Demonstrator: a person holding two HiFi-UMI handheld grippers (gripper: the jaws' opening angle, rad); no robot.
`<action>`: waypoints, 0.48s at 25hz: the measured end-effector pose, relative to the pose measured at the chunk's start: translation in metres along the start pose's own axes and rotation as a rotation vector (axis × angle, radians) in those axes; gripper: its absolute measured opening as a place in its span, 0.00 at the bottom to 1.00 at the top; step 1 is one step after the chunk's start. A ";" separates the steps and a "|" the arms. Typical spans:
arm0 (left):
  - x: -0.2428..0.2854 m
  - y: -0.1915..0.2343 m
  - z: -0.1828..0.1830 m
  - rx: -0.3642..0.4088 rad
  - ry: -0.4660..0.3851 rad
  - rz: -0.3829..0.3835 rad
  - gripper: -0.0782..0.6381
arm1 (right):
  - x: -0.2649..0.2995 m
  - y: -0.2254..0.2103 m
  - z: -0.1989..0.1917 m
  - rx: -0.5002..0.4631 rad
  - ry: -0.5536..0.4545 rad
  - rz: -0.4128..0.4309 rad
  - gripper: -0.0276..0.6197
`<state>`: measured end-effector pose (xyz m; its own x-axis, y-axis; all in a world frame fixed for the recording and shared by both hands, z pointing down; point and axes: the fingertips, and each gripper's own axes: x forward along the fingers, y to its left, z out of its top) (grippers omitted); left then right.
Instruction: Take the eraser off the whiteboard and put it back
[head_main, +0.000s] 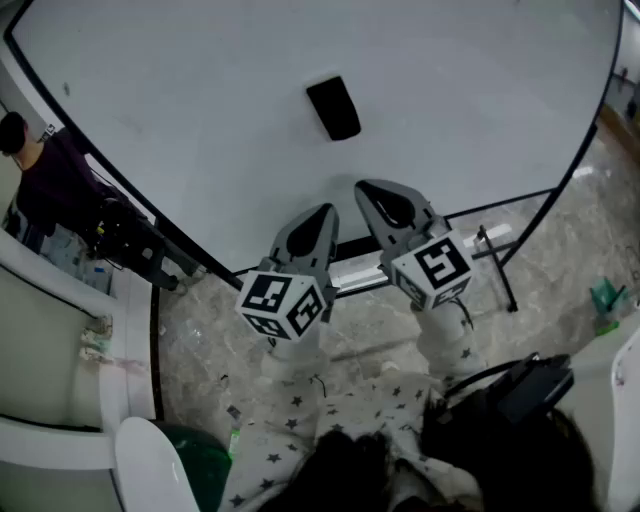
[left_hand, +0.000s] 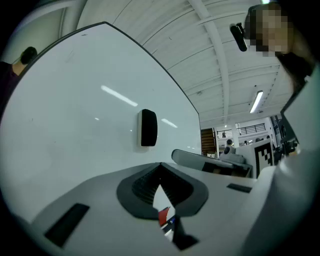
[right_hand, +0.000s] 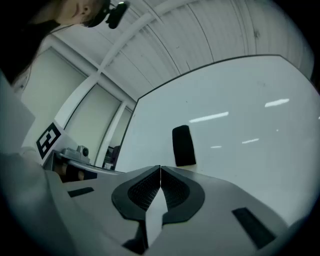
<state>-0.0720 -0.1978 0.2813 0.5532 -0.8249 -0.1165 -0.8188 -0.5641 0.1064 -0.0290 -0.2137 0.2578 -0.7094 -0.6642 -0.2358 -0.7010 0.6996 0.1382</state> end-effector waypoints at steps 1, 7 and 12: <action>0.002 0.004 0.004 0.002 -0.006 0.005 0.11 | 0.004 -0.002 0.004 -0.026 -0.010 -0.008 0.06; 0.019 0.023 0.027 0.045 -0.029 0.022 0.11 | 0.035 -0.021 0.033 -0.126 -0.087 -0.014 0.06; 0.023 0.036 0.038 0.060 -0.038 0.025 0.11 | 0.046 -0.035 0.052 -0.176 -0.154 -0.087 0.06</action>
<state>-0.0946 -0.2353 0.2447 0.5271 -0.8362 -0.1516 -0.8407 -0.5391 0.0506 -0.0331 -0.2554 0.1916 -0.6361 -0.6623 -0.3960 -0.7702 0.5764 0.2732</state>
